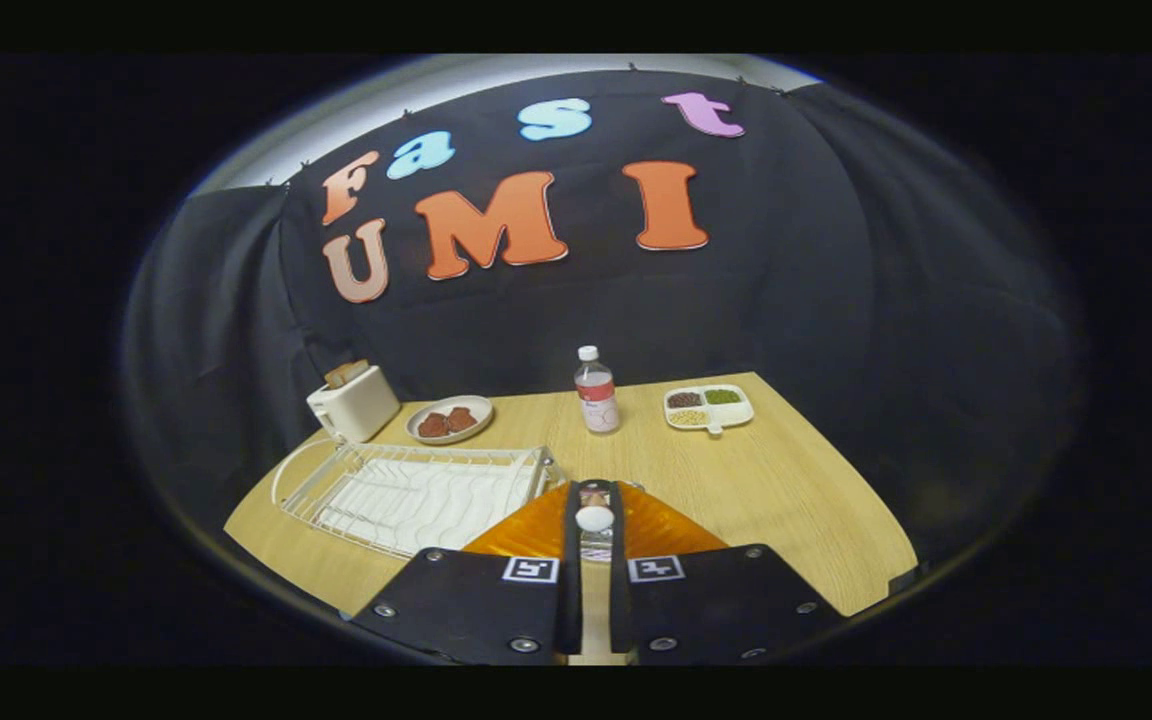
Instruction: Take the plate from the dish rack, then take the spoon from the basket and place it into the plate.
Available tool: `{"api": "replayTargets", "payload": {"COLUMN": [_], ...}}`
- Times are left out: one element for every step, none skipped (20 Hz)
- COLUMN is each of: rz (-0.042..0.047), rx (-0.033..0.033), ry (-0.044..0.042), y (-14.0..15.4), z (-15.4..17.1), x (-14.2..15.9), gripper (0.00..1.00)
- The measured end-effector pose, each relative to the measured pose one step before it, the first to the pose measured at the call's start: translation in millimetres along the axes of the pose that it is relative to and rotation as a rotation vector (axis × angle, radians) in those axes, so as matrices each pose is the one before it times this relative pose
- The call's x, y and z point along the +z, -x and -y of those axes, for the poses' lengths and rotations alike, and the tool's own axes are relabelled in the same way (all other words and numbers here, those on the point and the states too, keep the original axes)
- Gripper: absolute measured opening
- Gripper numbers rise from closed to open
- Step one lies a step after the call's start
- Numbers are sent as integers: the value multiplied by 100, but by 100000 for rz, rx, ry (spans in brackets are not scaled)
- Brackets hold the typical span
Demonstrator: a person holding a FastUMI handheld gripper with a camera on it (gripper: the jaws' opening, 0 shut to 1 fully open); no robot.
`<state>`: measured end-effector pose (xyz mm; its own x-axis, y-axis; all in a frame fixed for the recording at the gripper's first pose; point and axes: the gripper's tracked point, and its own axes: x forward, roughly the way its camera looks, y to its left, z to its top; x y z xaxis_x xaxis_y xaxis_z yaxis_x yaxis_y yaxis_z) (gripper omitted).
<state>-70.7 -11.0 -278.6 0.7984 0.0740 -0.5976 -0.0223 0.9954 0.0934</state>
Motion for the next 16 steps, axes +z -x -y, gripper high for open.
{"api": "replayTargets", "payload": {"rz": [1232, 581, 609, 503, 267, 300, 116, -992, -960, -1415, -1957, -1427, -765, -551, -550, -842], "rx": [371, 605, 136, 955, 839, 1339, 1630, 1962, 2002, 1936, 2046, 1687, 1481, 1898, 2681, 2290], "ry": [-281, -143, -135, 85, 316, 771, 1269, 1040, 893, 505, 343, 449, 298, -130, -63, 282], "y": [530, 439, 436, 492, 539, 493, 469, 552, 475, 351, 218, 161, 251, 327, 63, 187], "z": [-134, -164, -217, -268, -317, -298, -483, -417, -443, -517, -614, -563, -646, -774, -938, -854], "x": [637, 430, 342, 280, 83, 72, -185, -427, -683, -688, -922, -806, -539, -514, -404, -388], "gripper": [11, 11, 11, 11, 11, 11, 11, 11, 11, 11, 11, 11, 11, 11, 11, 11]}}
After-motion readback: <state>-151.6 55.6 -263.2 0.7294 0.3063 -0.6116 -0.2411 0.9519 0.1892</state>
